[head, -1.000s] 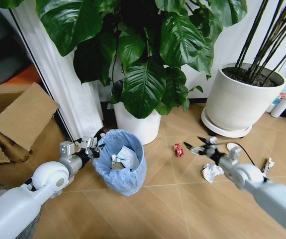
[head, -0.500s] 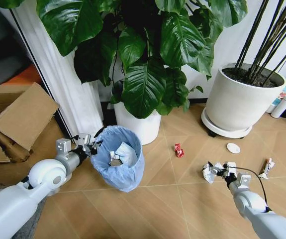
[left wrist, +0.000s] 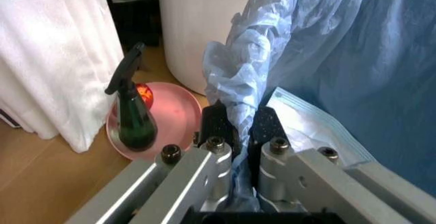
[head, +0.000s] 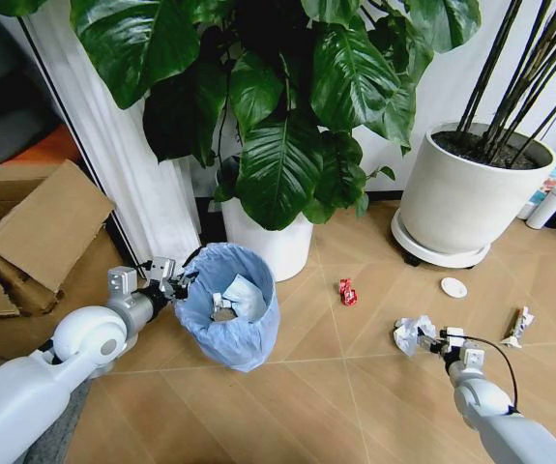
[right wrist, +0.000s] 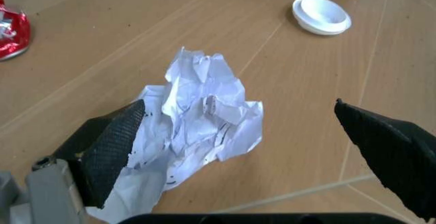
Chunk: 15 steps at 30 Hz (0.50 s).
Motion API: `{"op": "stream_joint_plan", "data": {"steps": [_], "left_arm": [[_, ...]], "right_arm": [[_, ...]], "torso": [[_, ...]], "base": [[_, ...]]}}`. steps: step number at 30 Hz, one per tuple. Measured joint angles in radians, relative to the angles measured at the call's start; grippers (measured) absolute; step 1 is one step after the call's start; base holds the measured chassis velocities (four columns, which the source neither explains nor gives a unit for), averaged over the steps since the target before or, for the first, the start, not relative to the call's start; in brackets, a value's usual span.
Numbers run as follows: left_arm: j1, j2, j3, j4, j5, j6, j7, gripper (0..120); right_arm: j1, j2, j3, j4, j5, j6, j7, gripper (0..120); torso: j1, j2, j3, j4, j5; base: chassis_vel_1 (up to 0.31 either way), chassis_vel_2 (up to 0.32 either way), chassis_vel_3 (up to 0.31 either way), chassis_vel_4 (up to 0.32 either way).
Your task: Pick up the trash bin and place the garbage on the floor into it.
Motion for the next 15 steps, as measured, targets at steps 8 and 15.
{"op": "stream_joint_plan", "data": {"steps": [8,15], "left_arm": [[0.000,0.001,0.002,0.002,0.000,0.000,0.001,0],[-0.008,0.001,0.004,0.004,-0.004,0.000,0.001,0]], "right_arm": [[0.059,0.037,-0.017,-0.065,-0.028,0.011,-0.012,100],[0.102,0.060,-0.023,-0.116,-0.045,0.011,0.000,100]], "torso": [[0.000,0.000,0.000,0.0001,-0.0001],[0.000,0.000,0.000,0.0000,0.0001]], "base": [[0.000,0.000,0.000,0.000],[0.000,0.000,0.000,0.000]]}}
